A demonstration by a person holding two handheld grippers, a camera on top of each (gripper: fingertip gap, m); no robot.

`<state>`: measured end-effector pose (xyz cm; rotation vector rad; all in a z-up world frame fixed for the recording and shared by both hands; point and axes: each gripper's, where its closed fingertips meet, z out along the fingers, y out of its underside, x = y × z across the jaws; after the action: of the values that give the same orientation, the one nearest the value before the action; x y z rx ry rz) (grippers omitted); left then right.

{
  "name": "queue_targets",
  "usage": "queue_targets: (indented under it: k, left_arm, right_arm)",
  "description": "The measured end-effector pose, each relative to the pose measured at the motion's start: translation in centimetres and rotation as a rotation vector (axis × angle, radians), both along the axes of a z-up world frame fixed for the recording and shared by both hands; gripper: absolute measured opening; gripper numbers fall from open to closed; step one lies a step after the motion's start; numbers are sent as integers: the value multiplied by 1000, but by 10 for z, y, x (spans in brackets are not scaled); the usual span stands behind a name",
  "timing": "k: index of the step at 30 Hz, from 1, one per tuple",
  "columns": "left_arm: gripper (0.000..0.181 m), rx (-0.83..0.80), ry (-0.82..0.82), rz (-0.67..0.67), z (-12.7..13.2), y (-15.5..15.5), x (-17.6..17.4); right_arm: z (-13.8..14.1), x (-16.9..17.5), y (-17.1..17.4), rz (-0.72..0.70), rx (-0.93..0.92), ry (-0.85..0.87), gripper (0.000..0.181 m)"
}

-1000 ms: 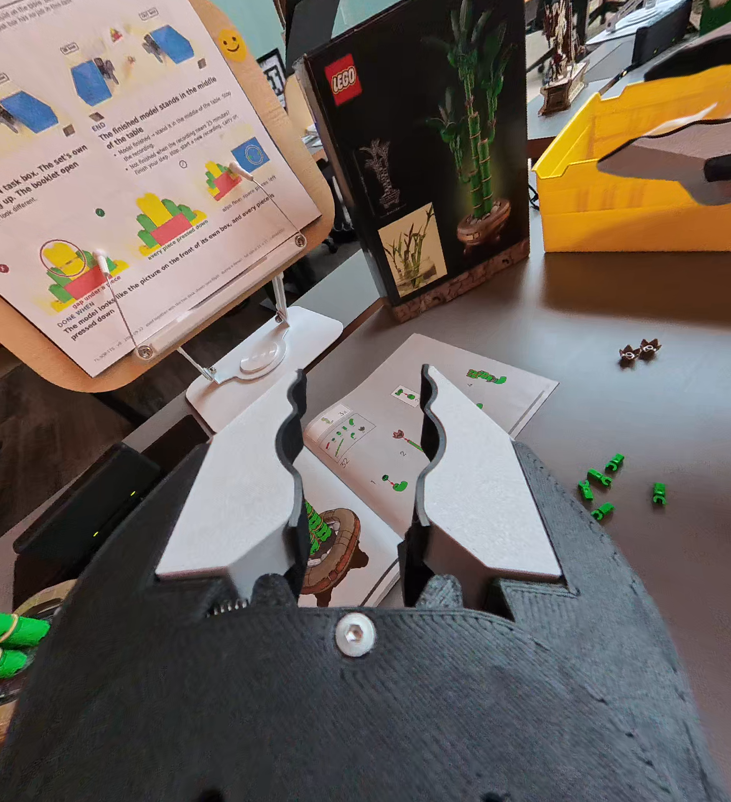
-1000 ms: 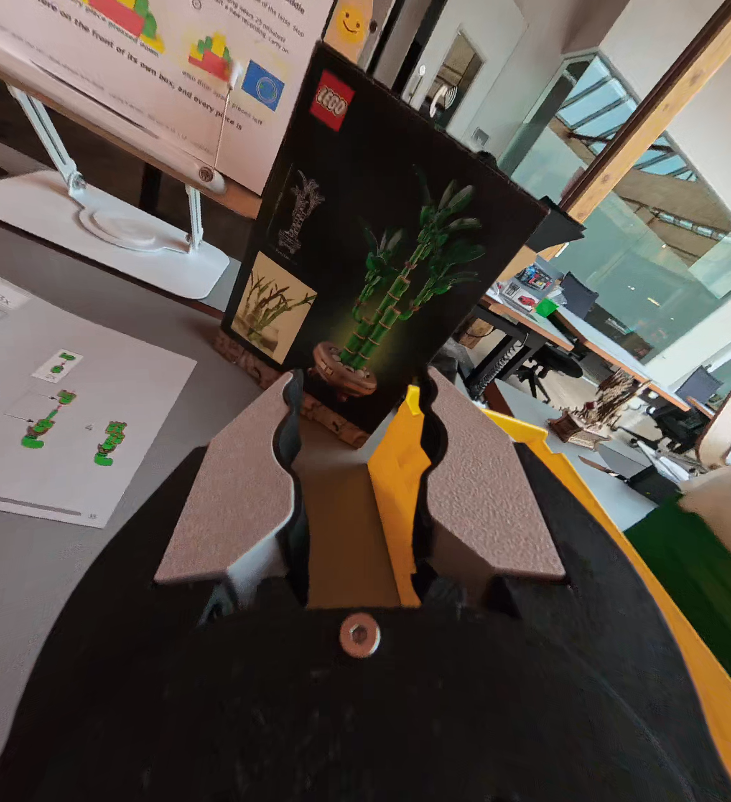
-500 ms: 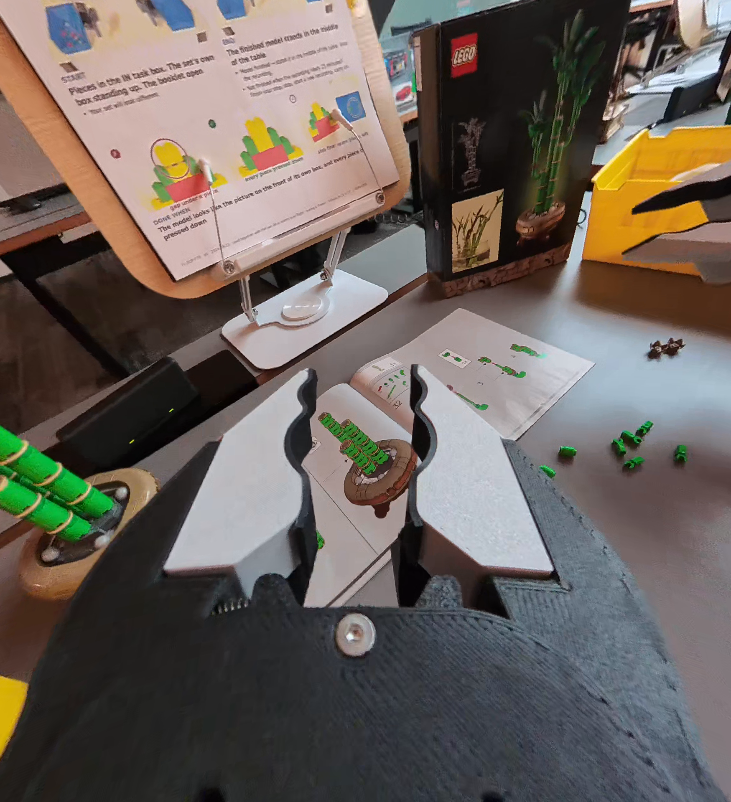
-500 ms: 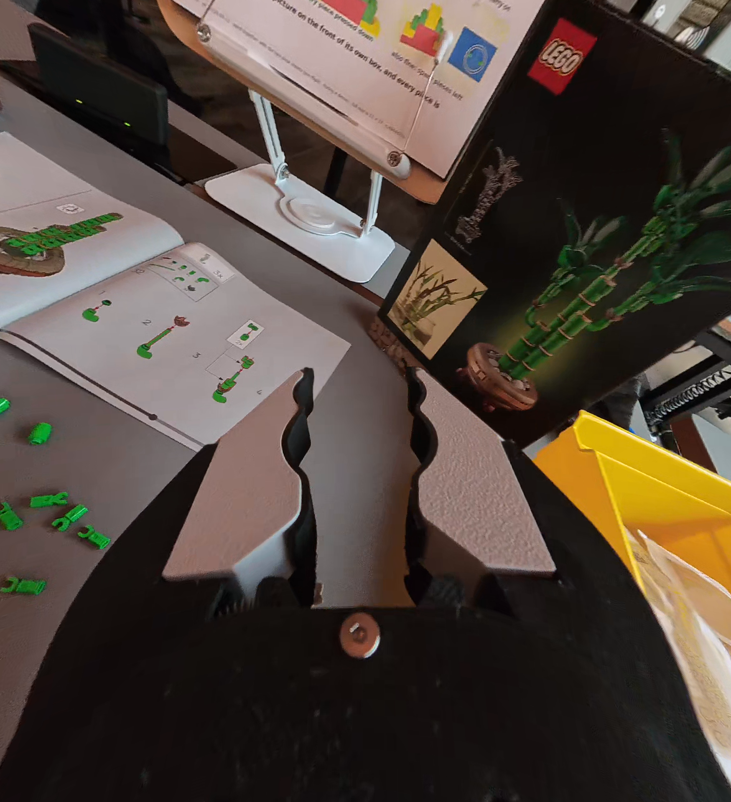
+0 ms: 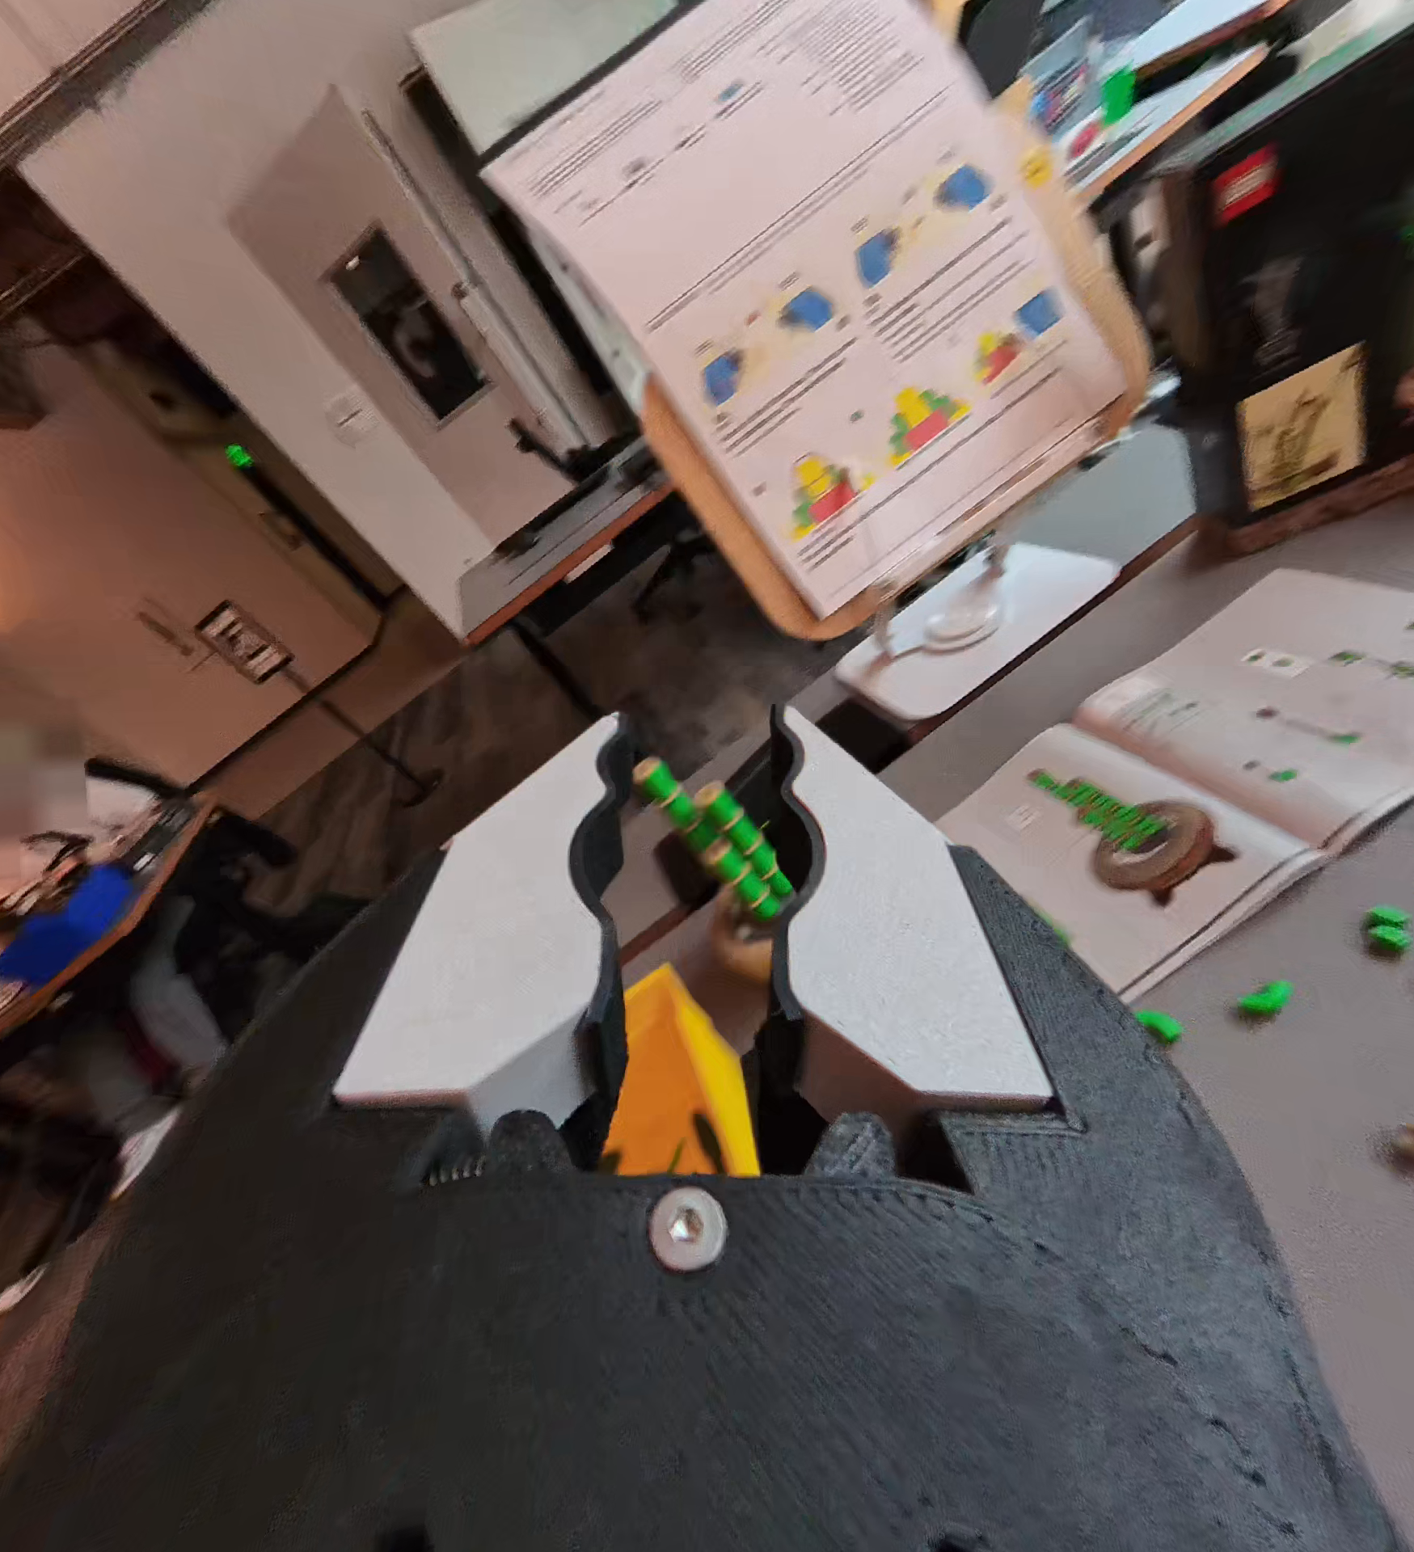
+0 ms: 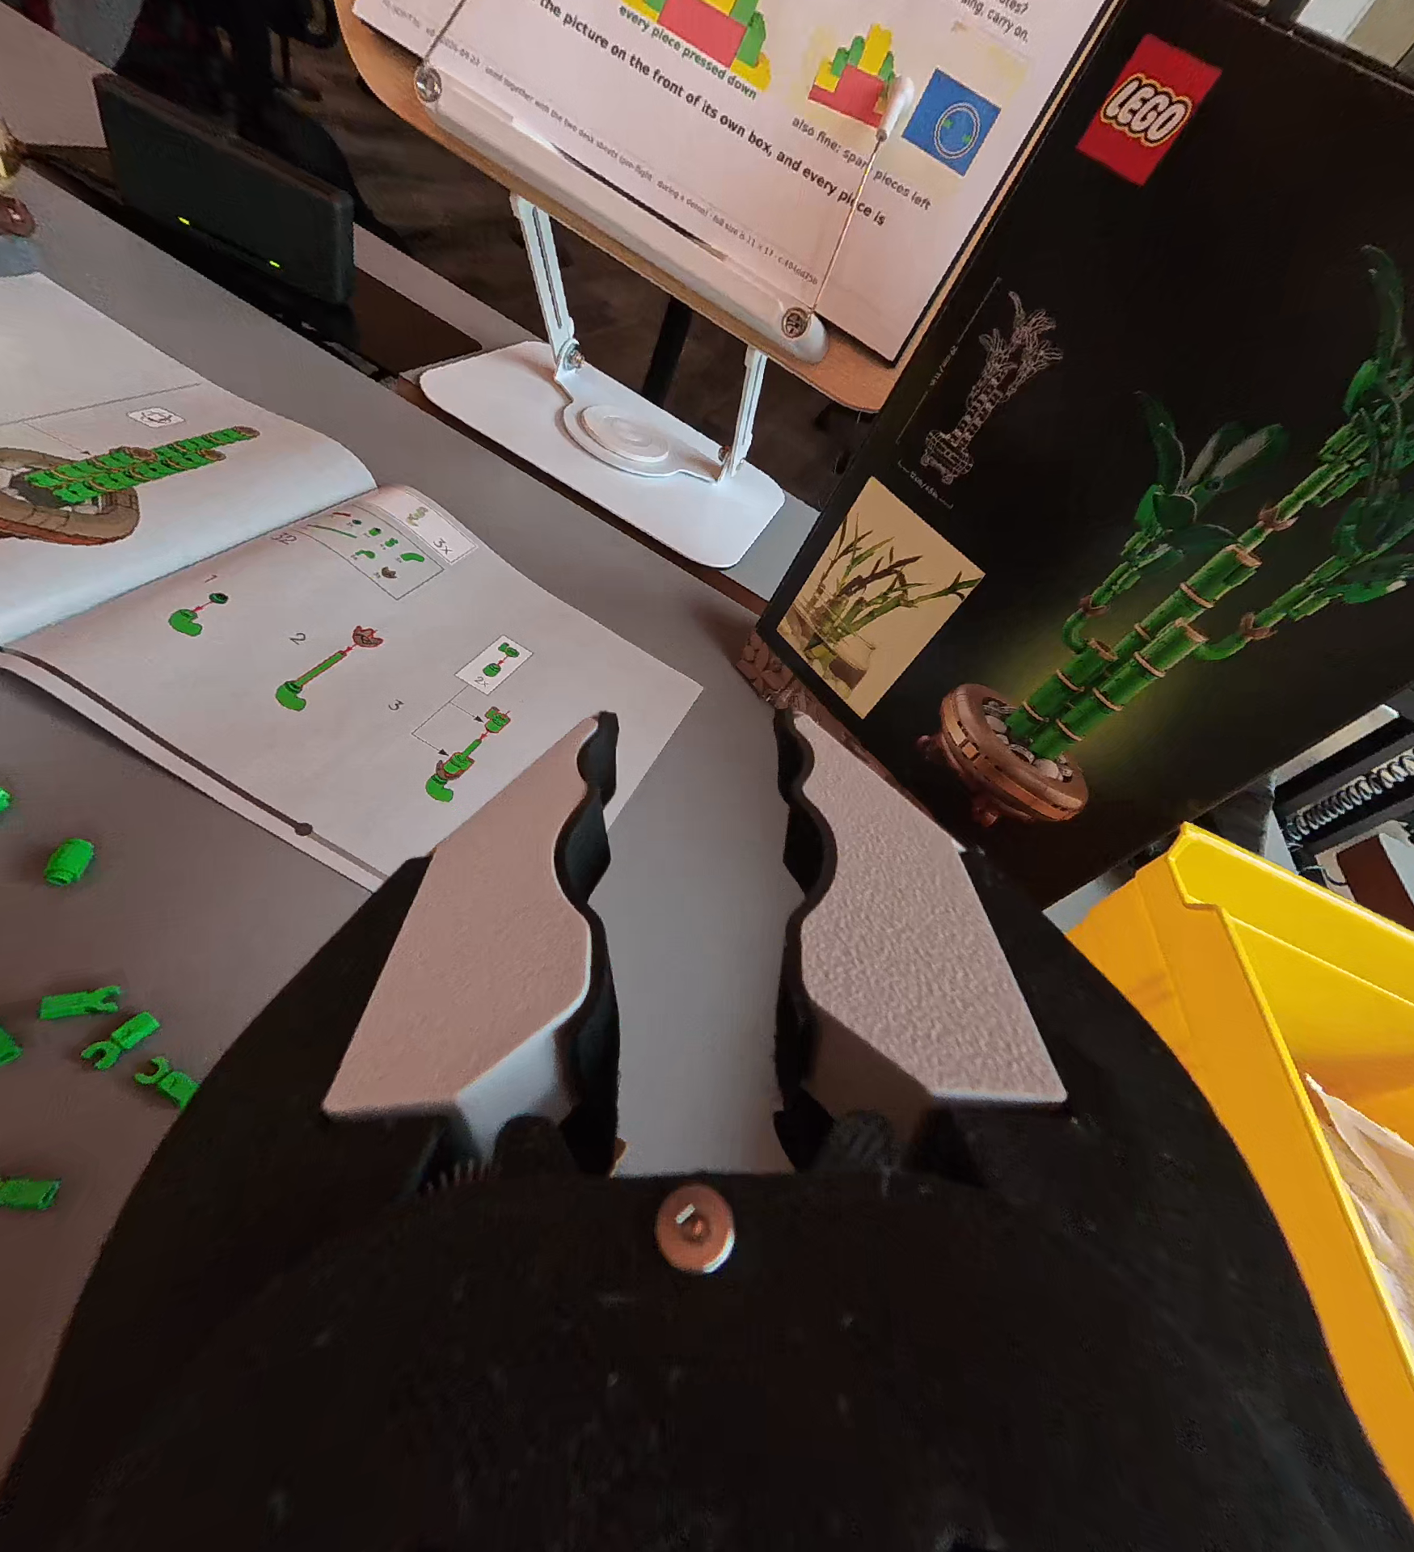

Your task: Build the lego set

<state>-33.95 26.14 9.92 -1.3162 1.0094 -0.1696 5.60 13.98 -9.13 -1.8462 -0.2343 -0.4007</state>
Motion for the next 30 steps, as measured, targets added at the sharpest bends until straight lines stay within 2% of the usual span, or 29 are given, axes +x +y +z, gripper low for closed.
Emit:
queue_targets:
  k: [2, 6, 10, 15, 20, 25, 30]
  left_arm:
    - [29, -27, 19, 95, -1, 20, -59]
    - [28, -279, 158, 195, -57, 50, -153]
    - [25, -454, 189, 188, -103, 55, -198]
    - [24, -616, 297, 136, -148, 43, -216]
    - [23, -648, 407, 133, -178, 48, -220]
    - [21, -637, 463, 136, -188, 70, -217]
    - [22, -672, 507, 132, -206, 101, -207]
  right_arm:
    - [0, 1, 0, -1, -2, -8, 37]
    - [6, -2, 2, 5, 22, -23, 37]
    - [5, 0, 0, -8, 7, -66, 37]
    - [5, 6, -5, -35, 19, -66, 37]
    - [11, 3, -10, -23, 72, -81, 36]
    - [17, 8, -12, -41, 122, -46, 36]
    - [10, 12, -14, -52, 111, -66, 36]
